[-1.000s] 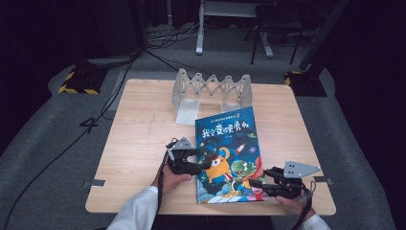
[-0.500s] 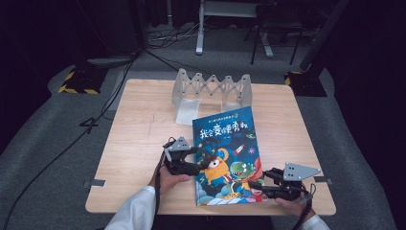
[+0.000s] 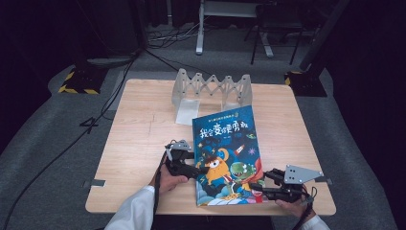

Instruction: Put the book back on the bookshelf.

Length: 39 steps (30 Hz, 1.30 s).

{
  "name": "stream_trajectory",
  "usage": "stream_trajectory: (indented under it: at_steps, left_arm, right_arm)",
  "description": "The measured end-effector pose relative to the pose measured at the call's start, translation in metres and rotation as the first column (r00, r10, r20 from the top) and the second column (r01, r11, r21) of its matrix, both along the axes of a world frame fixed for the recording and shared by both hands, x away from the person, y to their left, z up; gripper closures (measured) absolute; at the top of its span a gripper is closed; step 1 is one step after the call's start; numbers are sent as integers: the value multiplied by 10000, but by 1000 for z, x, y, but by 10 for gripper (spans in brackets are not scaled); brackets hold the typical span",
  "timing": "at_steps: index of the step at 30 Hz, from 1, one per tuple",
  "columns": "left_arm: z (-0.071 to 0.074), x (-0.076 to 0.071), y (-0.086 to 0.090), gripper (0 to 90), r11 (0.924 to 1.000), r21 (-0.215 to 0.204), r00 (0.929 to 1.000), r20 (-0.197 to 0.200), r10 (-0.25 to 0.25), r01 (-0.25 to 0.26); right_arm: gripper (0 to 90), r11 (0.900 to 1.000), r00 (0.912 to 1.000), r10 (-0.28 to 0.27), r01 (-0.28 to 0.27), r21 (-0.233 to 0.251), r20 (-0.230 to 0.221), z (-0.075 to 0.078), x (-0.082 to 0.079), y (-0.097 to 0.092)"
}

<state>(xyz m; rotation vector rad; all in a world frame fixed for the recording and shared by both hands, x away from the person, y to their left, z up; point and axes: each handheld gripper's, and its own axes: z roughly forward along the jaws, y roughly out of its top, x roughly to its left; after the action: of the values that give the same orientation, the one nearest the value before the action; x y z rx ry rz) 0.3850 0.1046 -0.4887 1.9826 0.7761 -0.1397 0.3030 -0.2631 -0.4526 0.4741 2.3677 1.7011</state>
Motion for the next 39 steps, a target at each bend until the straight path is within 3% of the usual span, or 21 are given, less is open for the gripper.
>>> stream_trajectory:
  at_steps: [2, 4, 7, 9, 10, 11, 12, 16, 18, 23, 28, 30, 32, 33, 35, 39]
  left_arm:
    - [-1, 2, 0, 110, 9990, -415, 9995, -233, -194, 184]
    - [-1, 3, 2, 120, 9974, -626, 9993, -136, -356, 346]
    - [6, -1, 11, 220, 9934, -1124, 9992, 346, -183, 221]
    - [12, -4, 15, 277, 9922, -1242, 9969, 789, -20, 119]
    - [12, -4, 15, 309, 9922, -1242, 9969, 789, -20, 119]
    - [22, -9, 18, 335, 9922, -1246, 9919, 1257, 164, -6]
    - [25, -11, 19, 360, 9917, -1284, 9890, 1465, 205, -15]
    - [35, -18, 22, 405, 9899, -1416, 9820, 1873, 231, 37]
    - [41, -24, 21, 405, 9923, -1238, 9730, 2297, 250, 38]
    - [51, -39, 10, 454, 9958, -862, 9419, 3359, -17, 325]
    - [55, -49, -4, 497, 9974, -688, 9171, 3987, 59, 235]
    - [55, -52, -5, 523, 9972, -700, 9110, 4124, 44, 269]
    - [55, -57, -8, 530, 9979, -589, 8985, 4390, 28, 256]
    - [55, -57, -8, 533, 9979, -589, 8985, 4390, 28, 256]
    - [55, -61, -10, 544, 9985, -452, 8879, 4599, -79, 323]
    - [53, -68, -14, 631, 9965, -154, 8777, 4748, -655, 827]
  right_arm:
    - [569, 10000, 9998, 61, -60, -56, 165, 2, -1, 1]
    - [570, 9999, 9996, 102, -100, -77, 275, 3, -1, 2]
    - [587, 9997, 9986, 187, -180, -148, 493, 5, -2, 1]
    - [605, 9997, 9981, 214, -208, -116, 584, 5, -2, 0]
    - [612, 9998, 9982, 140, -132, -149, 578, 5, -2, 0]
    - [615, 9998, 9982, 50, -39, -183, 605, 5, -1, 0]
    - [617, 9997, 9981, -26, 41, -232, 612, 5, 0, -1]
    - [621, 9991, 9978, -313, 329, -274, 577, 3, 3, -2]
    - [621, 9980, 9974, -532, 548, -320, 482, 1, 6, -2]
    - [617, 9950, 9950, -947, 956, -278, 329, -5, 13, -7]
    - [601, 9925, 9930, -1123, 1138, -444, 355, -9, 14, -10]
    - [598, 9918, 9928, -1164, 1177, -503, 272, -12, 14, -11]
    - [594, 9908, 9920, -1233, 1245, -524, 268, -14, 15, -12]
    - [594, 9908, 9920, -1233, 1245, -524, 268, -14, 15, -12]
    - [585, 9891, 9910, -1309, 1325, -645, 275, -15, 15, -13]
    - [544, 9812, 9868, -1579, 1609, -1068, 360, -21, 15, -12]
